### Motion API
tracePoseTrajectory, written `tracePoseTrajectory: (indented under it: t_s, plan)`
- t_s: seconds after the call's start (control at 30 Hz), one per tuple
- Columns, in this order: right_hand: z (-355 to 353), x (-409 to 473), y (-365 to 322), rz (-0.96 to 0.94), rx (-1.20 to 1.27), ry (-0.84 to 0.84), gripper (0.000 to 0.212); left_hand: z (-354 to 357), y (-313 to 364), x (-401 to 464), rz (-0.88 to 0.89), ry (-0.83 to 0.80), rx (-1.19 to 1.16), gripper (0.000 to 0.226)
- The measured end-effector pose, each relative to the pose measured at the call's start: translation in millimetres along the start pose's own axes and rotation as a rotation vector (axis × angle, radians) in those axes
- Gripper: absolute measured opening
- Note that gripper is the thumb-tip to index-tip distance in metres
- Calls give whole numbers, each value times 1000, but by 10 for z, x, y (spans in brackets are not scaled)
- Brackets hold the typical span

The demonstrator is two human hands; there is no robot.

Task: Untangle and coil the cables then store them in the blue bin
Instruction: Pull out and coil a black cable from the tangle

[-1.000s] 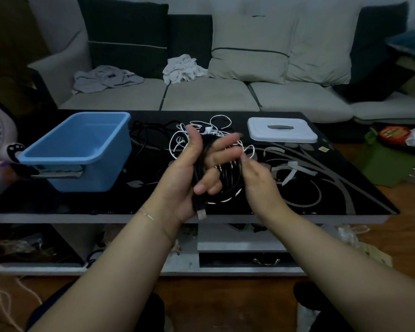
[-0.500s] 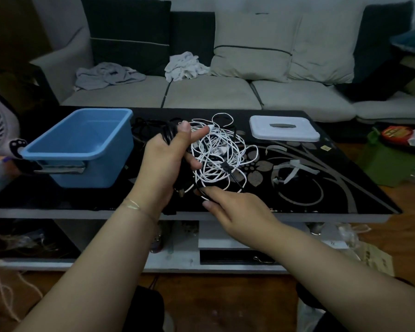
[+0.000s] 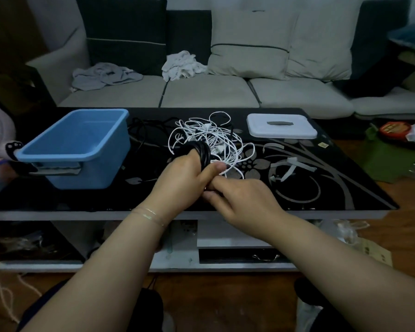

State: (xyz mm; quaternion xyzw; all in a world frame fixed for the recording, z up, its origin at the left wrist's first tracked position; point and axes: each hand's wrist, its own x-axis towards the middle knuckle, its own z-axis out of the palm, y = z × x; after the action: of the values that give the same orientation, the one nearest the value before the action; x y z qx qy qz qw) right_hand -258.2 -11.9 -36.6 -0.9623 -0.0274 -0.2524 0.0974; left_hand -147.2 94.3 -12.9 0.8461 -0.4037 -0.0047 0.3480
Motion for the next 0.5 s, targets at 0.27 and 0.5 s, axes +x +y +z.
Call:
tracePoseTrajectory:
  t_s: [0.27, 0.5]
  plan:
    - [-79, -6, 68, 132, 98, 191, 35, 43, 140, -142, -32, -288, -382, 64]
    - [-89, 13, 193, 312, 302, 92, 40, 57, 163, -141, -101, -334, -517, 59]
